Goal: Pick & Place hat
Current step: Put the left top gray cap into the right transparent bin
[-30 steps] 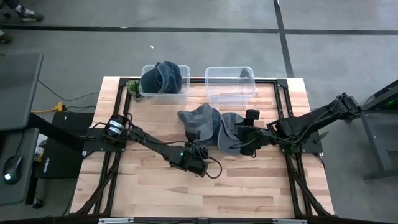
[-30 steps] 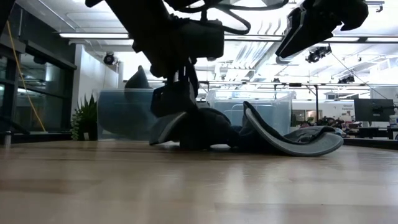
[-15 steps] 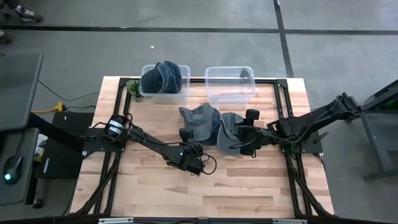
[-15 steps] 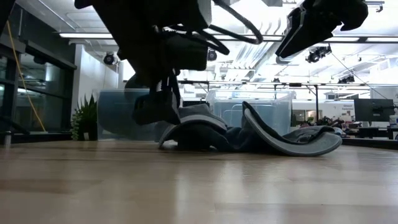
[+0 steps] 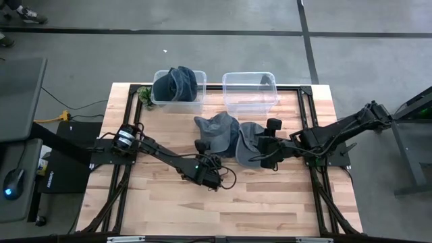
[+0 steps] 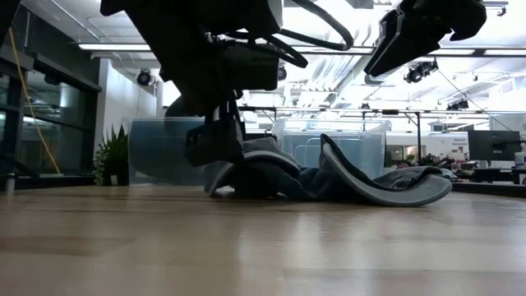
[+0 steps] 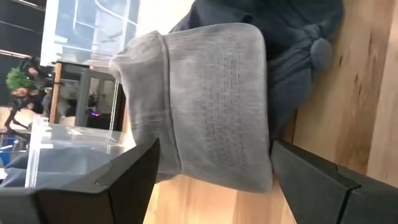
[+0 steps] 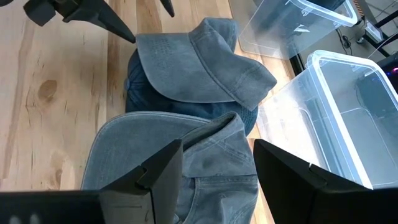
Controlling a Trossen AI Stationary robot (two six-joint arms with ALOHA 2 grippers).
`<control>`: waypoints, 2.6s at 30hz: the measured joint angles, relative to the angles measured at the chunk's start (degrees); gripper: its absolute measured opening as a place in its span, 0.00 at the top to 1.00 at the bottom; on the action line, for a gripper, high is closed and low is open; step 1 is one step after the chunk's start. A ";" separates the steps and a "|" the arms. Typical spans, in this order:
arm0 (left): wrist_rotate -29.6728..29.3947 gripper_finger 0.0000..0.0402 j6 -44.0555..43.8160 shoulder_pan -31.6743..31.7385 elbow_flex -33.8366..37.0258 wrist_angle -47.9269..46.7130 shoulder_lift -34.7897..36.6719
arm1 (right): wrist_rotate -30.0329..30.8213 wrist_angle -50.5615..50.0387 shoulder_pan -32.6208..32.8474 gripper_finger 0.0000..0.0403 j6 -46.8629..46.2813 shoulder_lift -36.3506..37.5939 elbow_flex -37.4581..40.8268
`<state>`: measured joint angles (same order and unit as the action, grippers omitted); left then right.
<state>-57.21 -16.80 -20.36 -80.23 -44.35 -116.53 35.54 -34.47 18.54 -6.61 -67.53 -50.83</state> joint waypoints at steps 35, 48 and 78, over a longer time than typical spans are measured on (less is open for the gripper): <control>-0.97 0.55 0.49 5.41 0.04 4.44 0.00 | 0.27 0.00 -0.01 0.52 0.59 -0.02 0.00; -0.54 0.97 0.67 5.40 0.00 4.21 0.11 | 0.23 0.01 -0.01 0.52 0.50 -0.02 0.00; -3.85 0.99 0.48 2.71 -22.01 -26.62 -0.09 | -1.22 0.01 -0.02 0.52 0.59 -0.02 0.00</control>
<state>-61.07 -16.31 -17.65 -102.23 -70.97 -116.62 34.33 -34.46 18.52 -6.02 -67.55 -50.83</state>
